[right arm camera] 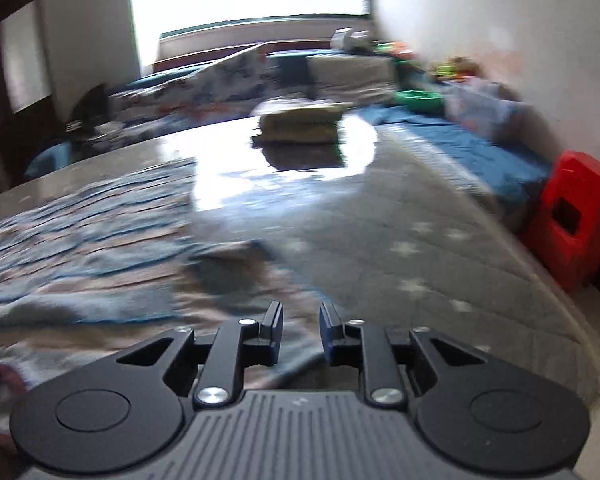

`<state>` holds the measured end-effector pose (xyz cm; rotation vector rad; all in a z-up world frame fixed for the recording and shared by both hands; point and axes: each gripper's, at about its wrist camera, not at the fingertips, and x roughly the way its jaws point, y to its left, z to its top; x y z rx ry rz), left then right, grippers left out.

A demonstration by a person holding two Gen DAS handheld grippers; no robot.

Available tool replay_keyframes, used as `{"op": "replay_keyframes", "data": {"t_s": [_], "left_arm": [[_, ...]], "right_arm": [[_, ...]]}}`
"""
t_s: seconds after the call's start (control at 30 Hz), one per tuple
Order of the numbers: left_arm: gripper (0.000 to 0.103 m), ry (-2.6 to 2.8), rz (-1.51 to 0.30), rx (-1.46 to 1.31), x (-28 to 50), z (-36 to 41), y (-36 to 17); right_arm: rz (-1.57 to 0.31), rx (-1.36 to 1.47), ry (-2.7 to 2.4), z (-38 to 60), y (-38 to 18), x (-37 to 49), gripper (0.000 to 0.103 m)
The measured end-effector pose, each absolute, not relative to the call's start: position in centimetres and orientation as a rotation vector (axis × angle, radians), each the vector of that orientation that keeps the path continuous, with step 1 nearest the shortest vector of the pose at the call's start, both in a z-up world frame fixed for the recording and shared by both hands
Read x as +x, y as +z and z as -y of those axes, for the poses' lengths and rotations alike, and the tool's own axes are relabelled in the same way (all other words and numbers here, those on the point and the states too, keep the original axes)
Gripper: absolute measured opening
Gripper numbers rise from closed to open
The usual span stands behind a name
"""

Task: Fold clothes

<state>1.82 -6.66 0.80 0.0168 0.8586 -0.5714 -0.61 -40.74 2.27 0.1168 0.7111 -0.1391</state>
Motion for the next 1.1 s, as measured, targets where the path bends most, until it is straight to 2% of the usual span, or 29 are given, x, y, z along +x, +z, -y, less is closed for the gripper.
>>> {"op": "replay_keyframes", "data": {"t_s": [0.13, 0.43, 0.53, 0.6, 0.63, 0.67, 0.7, 0.77, 0.93, 1.1], "left_arm": [[0.029, -0.531, -0.813, 0.069, 0.5, 6.4, 1.5], [0.032, -0.458, -0.797, 0.118, -0.4, 4.5, 1.6], [0.031, -0.461, -0.806, 0.122, -0.9, 4.2, 1.2], [0.026, -0.458, -0.814, 0.128, -1.0, 4.1, 0.9], [0.015, -0.454, -0.817, 0.134, -1.0, 4.0, 0.8], [0.01, -0.452, -0.82, 0.135, -0.9, 4.0, 0.7], [0.007, -0.461, -0.823, 0.13, -1.0, 3.9, 0.8], [0.003, -0.482, -0.827, 0.13, -1.2, 3.7, 0.9], [0.003, -0.547, -0.854, 0.146, -1.9, 3.6, 0.9], [0.005, -0.555, -0.841, 0.124, -1.4, 3.1, 2.4]], "right_arm": [[-0.749, 0.086, 0.081, 37.2, 3.0, -0.6, 0.03], [-0.811, -0.093, 0.48, 26.9, 2.7, -1.2, 0.03], [-0.835, -0.127, 0.528, 25.3, 1.8, -1.2, 0.029], [-0.843, -0.148, 0.527, 24.8, 1.2, -1.2, 0.029], [-0.846, -0.168, 0.516, 24.4, 0.7, -1.1, 0.026], [-0.841, -0.167, 0.51, 24.6, 0.7, -1.2, 0.017], [-0.836, -0.166, 0.503, 24.7, 0.8, -1.2, 0.015], [-0.827, -0.165, 0.494, 25.1, 1.0, -1.5, 0.002], [-0.834, -0.166, 0.496, 26.1, 1.7, -2.5, 0.002], [-0.875, -0.134, 0.535, 26.7, 1.9, -2.7, 0.008]]}}
